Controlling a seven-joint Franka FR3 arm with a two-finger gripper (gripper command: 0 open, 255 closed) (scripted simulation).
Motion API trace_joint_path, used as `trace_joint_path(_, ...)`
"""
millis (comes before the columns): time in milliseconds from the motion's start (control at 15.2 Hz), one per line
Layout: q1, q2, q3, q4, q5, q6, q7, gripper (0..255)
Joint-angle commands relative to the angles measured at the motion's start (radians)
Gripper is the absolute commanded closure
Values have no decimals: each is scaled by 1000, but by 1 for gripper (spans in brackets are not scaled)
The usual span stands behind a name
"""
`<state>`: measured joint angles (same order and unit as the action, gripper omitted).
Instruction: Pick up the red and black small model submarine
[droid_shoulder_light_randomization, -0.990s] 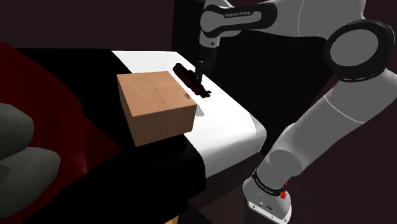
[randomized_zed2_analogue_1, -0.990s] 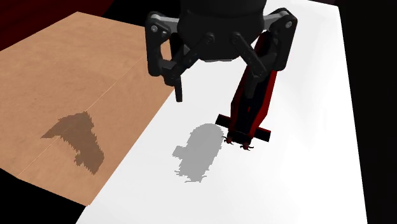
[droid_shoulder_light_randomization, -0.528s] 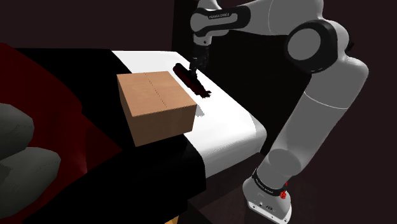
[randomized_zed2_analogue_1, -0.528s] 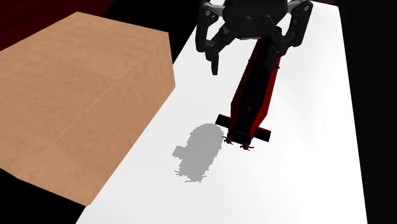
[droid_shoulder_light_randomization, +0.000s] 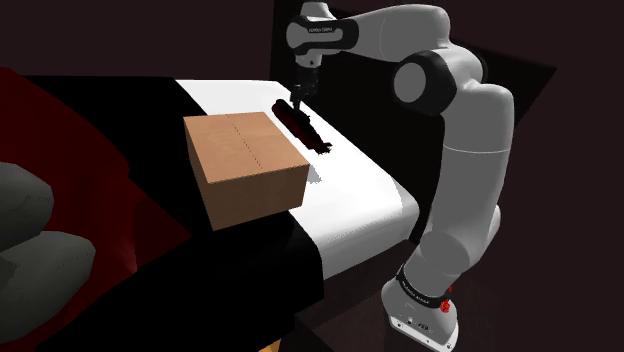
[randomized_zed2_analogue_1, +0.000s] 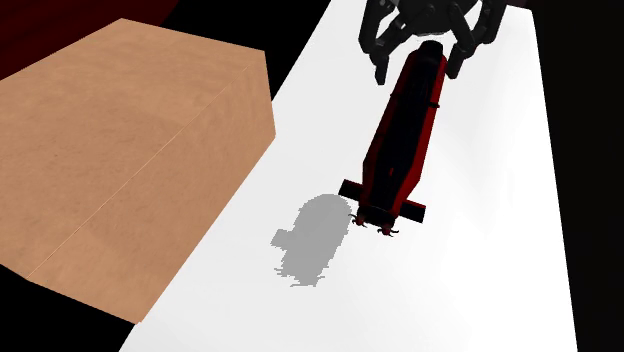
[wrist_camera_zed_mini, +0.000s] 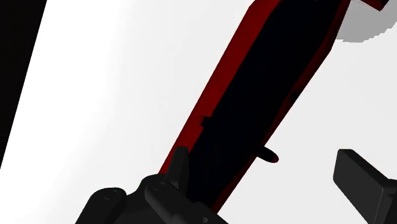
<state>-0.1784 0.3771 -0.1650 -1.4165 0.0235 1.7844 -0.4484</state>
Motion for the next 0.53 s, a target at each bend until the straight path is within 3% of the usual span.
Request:
trace_joint_path(0,-9,50,0,61,7,-8,-9,0)
trace_joint_path(462,-7,55,1,-20,8,78,-8,0)
